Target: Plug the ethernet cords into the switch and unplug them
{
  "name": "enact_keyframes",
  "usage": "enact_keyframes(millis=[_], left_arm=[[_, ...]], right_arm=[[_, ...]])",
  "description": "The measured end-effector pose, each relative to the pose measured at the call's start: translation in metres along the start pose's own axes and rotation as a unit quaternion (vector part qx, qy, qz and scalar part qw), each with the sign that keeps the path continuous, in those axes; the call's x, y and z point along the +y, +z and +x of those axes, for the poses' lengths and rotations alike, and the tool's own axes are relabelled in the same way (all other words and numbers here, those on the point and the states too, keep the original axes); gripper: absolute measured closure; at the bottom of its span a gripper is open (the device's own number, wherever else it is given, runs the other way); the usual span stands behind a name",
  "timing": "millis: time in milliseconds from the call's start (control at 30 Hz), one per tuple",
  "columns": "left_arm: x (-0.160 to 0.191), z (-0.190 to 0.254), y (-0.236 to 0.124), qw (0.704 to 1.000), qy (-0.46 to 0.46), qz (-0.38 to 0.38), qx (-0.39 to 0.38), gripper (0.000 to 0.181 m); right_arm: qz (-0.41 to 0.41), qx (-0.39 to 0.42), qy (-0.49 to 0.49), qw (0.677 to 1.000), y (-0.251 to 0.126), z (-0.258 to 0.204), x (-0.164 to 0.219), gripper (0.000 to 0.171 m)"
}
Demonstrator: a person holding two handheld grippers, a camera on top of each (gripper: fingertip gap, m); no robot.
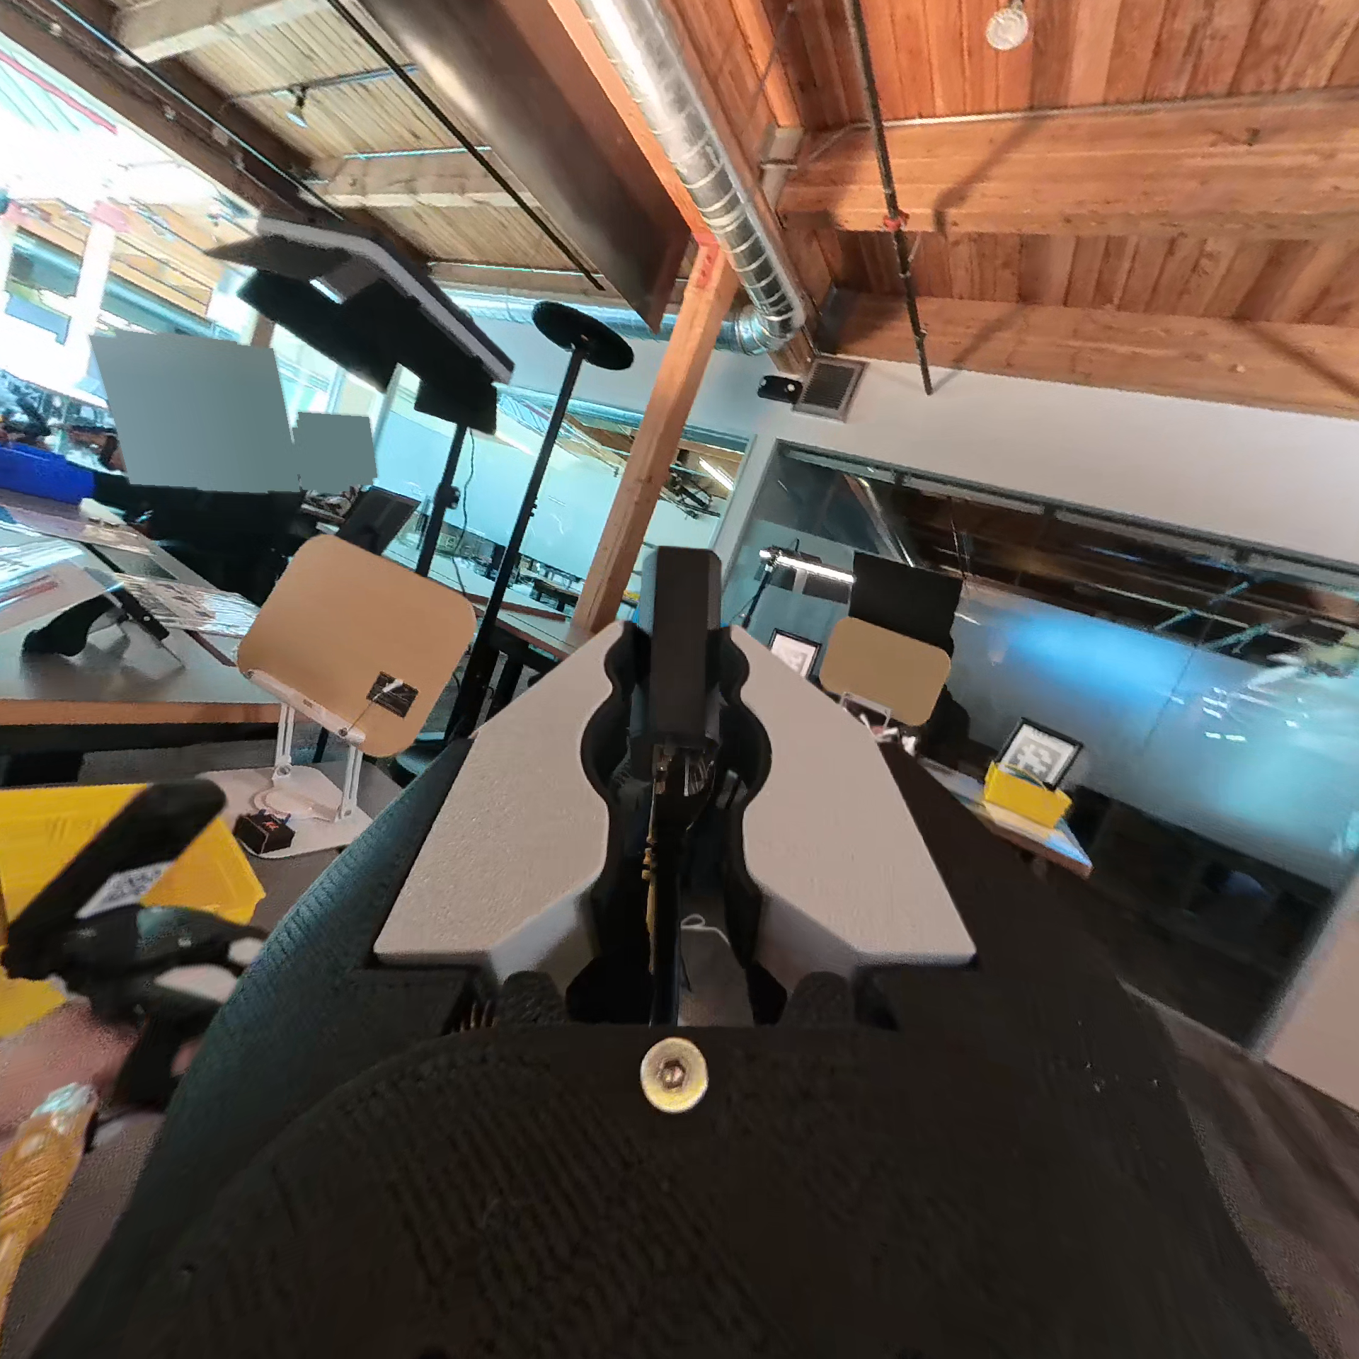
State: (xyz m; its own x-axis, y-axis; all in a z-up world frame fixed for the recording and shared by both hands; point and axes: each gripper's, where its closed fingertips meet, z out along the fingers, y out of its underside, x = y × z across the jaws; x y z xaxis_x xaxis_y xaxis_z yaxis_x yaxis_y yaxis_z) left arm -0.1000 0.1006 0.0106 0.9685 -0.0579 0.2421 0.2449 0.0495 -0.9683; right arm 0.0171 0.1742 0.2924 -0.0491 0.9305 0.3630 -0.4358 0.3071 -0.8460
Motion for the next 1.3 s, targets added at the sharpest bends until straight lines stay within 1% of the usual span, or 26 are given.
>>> enact_keyframes(millis=[33, 167, 333, 500, 600, 700, 800, 900, 1000, 1133, 1200, 1233, 1267, 1300], left_arm=[[-0.012, 0.002, -0.007, 1.000, 0.000, 0.024, 0.002, 0.179], [-0.047, -0.002, -0.038, 0.994, 0.006, 0.103, -0.027, 0.179], [-0.074, -0.021, -0.087, 0.979, -0.004, 0.187, -0.077, 0.179], [-0.087, -0.039, -0.127, 0.965, -0.021, 0.238, -0.106, 0.179], [-0.096, -0.047, -0.151, 0.953, -0.040, 0.279, -0.110, 0.179], [-0.094, -0.059, -0.167, 0.949, -0.047, 0.279, -0.135, 0.180], [-0.084, -0.065, -0.163, 0.954, -0.042, 0.248, -0.163, 0.179], [-0.061, -0.070, -0.144, 0.963, -0.023, 0.168, -0.211, 0.179], [-0.030, -0.072, -0.116, 0.968, -0.007, 0.072, -0.241, 0.180], [0.016, -0.072, -0.078, 0.973, -0.026, -0.017, -0.230, 0.179], [0.034, -0.068, -0.061, 0.978, -0.048, -0.039, -0.201, 0.177], [0.036, -0.063, -0.056, 0.981, -0.063, -0.033, -0.182, 0.163], [0.034, -0.062, -0.055, 0.981, -0.075, -0.019, -0.178, 0.136], [0.027, -0.062, -0.057, 0.980, -0.077, 0.000, -0.181, 0.114]], right_arm=[[-0.004, 0.007, 0.006, 1.000, -0.004, 0.002, 0.006, 0.151], [-0.029, 0.045, 0.014, 0.998, -0.015, 0.018, 0.031, 0.151], [-0.083, 0.120, -0.023, 0.989, -0.033, 0.051, 0.061, 0.151], [-0.122, 0.158, -0.033, 0.979, -0.048, 0.076, 0.084, 0.151], [-0.145, 0.179, -0.047, 0.972, -0.056, 0.089, 0.095, 0.151], [-0.149, 0.177, -0.042, 0.972, -0.058, 0.092, 0.100, 0.151], [-0.137, 0.146, -0.030, 0.979, -0.051, 0.077, 0.097, 0.151], [-0.107, 0.105, -0.004, 0.989, -0.037, 0.057, 0.082, 0.151], [-0.058, 0.054, 0.037, 0.996, -0.023, 0.035, 0.057, 0.151], [0.015, -0.017, 0.084, 0.996, -0.004, 0.007, 0.010, 0.151], [0.050, -0.062, 0.115, 0.990, 0.003, -0.011, -0.013, 0.151], [0.063, -0.090, 0.133, 0.985, 0.006, -0.021, -0.020, 0.151], [0.072, -0.120, 0.150, 0.979, 0.008, -0.033, -0.025, 0.151], [0.078, -0.150, 0.165, 0.972, 0.010, -0.045, -0.025, 0.151]])
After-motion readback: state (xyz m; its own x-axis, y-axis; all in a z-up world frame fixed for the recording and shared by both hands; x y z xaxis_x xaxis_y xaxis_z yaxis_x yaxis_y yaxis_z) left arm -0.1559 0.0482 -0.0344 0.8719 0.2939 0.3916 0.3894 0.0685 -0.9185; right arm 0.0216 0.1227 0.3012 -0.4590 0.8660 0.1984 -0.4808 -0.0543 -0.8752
